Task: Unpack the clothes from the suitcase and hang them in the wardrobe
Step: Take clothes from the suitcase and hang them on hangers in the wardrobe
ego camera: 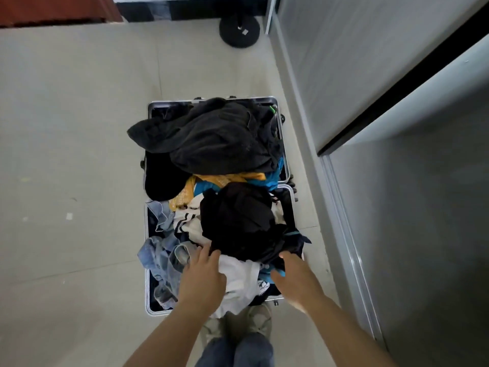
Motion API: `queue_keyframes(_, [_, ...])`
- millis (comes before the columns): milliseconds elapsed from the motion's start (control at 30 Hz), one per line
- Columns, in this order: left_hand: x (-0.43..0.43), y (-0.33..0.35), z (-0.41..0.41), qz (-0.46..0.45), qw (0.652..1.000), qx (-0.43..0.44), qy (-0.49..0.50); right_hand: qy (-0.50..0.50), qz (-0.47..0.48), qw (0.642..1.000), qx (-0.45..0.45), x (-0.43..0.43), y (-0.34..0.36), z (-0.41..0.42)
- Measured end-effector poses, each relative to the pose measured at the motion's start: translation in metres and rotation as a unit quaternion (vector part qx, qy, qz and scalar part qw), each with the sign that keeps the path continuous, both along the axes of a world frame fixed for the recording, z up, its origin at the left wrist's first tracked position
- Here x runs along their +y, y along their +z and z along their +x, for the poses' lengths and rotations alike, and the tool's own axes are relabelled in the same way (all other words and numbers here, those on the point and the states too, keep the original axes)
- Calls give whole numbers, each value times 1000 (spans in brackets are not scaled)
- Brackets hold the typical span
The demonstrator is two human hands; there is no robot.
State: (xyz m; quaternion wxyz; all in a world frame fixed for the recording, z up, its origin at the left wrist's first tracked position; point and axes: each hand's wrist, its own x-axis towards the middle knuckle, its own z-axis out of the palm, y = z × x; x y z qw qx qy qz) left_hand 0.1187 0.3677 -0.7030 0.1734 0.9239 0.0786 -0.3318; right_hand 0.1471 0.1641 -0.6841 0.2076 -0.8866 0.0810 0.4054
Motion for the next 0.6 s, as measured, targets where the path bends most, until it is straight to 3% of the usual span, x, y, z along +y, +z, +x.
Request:
queue_keyframes(167, [-10, -81, 33, -37, 999, -35, 6, 148, -59, 987, -25, -6, -82, 28])
queue_keyframes(267, [4, -127, 56, -38, 994, -98, 33, 187, -74, 976, -81, -7, -122, 62])
queue_keyframes(333, [13, -147, 71, -36, 984, -153, 85, 164, -56, 978, -114, -4, -140, 89])
queue_keyframes(400, [19, -167, 88, -60, 977, -138, 148, 114, -2, 986, -120, 5, -155, 118])
queue_keyframes(533, [14, -196, 91, -72, 993, -70, 68, 109, 35, 989, -94, 34, -186, 132])
queue_keyframes(600, [10, -194, 76, -135, 976, -113, 125, 7, 100, 991, -88, 41, -199, 112])
